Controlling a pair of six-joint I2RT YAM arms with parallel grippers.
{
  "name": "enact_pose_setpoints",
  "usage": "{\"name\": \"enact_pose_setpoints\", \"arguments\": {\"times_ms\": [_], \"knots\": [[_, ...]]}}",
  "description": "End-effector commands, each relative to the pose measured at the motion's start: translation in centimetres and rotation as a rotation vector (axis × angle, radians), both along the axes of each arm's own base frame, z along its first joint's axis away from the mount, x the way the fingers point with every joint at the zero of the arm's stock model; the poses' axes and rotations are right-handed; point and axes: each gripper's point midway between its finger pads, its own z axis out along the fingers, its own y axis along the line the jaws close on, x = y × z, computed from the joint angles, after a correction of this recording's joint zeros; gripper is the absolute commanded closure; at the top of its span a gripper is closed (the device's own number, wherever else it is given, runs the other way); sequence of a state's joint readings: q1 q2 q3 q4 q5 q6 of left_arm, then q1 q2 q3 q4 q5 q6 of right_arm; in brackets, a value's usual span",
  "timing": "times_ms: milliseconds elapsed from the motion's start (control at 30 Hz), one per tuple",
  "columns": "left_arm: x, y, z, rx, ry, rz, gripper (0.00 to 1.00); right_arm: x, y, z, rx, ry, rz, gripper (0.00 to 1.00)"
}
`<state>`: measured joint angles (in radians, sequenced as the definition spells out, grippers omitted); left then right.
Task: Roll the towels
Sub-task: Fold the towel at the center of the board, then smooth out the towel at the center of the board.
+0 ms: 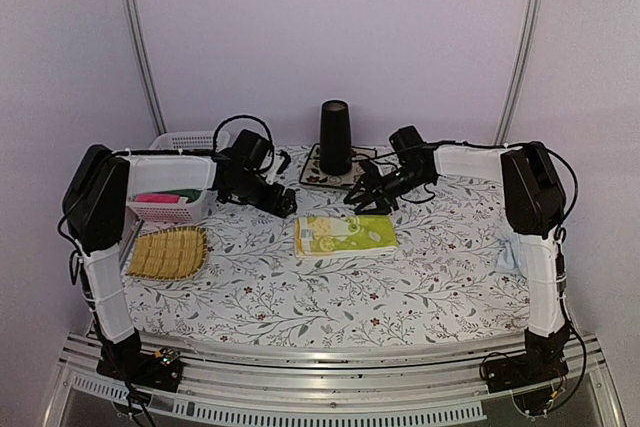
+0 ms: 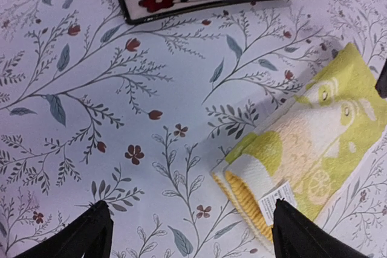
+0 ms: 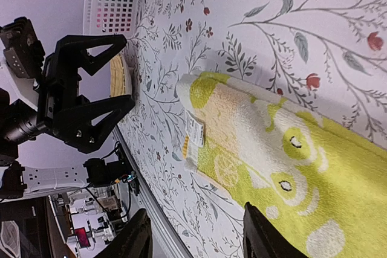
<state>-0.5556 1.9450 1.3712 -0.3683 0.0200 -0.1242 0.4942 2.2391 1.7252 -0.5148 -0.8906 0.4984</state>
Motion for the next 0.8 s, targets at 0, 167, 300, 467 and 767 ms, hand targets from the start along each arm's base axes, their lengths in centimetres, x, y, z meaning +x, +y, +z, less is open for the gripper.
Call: {"name": "enact_pose_setpoints", "arguments": {"times_ms": [0,167,300,467,767], "knots": [[0.8,-5.6,5.7,-0.247,-0.042,-0.129,0.10,2.7,-4.2,2.8,-0.001,-0.121,-0.057,0.48],[-1.4,-10.1,5.4,-0.348,0.049,-0.268,0.14,3.3,-6.0,0.6,-0.020,-0.107,-0.076,0.48],[-3.3,-12.2,5.2,-0.427,0.117,-0.347,0.18,3.8,-6.0,-0.3,-0.020,-0.113,-0.079,0.48],[-6.1,-13.3,3.8,-0.431,0.202,-0.462,0.20,4.0,-5.8,-1.4,-0.018,-0.092,-0.080,0.47],[-8.1,-11.9,-0.9,-0.315,0.332,-0.452,0.22,3.8,-6.0,-3.3,-0.044,-0.058,-0.098,0.47]]}}
